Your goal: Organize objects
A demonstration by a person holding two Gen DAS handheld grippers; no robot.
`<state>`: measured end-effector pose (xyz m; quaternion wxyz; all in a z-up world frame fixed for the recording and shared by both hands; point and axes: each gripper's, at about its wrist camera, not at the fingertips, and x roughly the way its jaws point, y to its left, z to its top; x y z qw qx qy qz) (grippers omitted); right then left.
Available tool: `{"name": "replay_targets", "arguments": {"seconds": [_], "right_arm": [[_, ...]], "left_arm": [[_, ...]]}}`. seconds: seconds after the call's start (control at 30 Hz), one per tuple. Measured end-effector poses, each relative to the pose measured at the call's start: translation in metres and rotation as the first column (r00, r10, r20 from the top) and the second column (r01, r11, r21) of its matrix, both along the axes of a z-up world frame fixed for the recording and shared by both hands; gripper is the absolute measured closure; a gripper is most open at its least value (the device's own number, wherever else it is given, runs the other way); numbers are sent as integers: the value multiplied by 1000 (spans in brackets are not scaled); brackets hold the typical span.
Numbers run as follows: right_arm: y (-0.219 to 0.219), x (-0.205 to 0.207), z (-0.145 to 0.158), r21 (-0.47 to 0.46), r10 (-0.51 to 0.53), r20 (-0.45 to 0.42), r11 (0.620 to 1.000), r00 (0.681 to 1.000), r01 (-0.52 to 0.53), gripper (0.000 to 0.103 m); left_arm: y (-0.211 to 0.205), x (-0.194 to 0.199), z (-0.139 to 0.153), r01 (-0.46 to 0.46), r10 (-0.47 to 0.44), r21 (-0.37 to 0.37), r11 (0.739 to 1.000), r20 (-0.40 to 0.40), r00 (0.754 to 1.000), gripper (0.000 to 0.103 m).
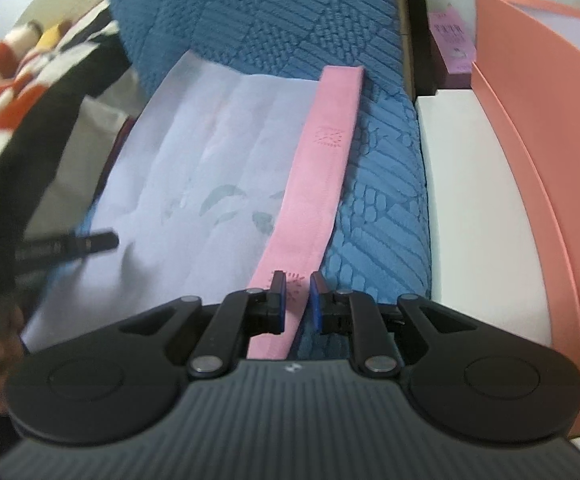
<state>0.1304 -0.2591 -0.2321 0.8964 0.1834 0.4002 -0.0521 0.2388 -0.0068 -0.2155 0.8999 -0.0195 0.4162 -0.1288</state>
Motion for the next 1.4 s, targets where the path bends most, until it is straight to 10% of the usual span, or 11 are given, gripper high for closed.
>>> {"name": "replay_targets", "arguments": {"seconds": [0.5, 1.4], "right_arm": [[-41, 48, -2, 283, -119, 15, 953, 993, 110, 79], [-34, 78, 14, 292, -20, -83, 955, 996, 43, 96]], "left_arm": [[3, 4, -2, 13, -13, -35, 999, -9, 1000, 38], [1, 7, -3, 32, -31, -38, 999, 21, 999, 39]]}}
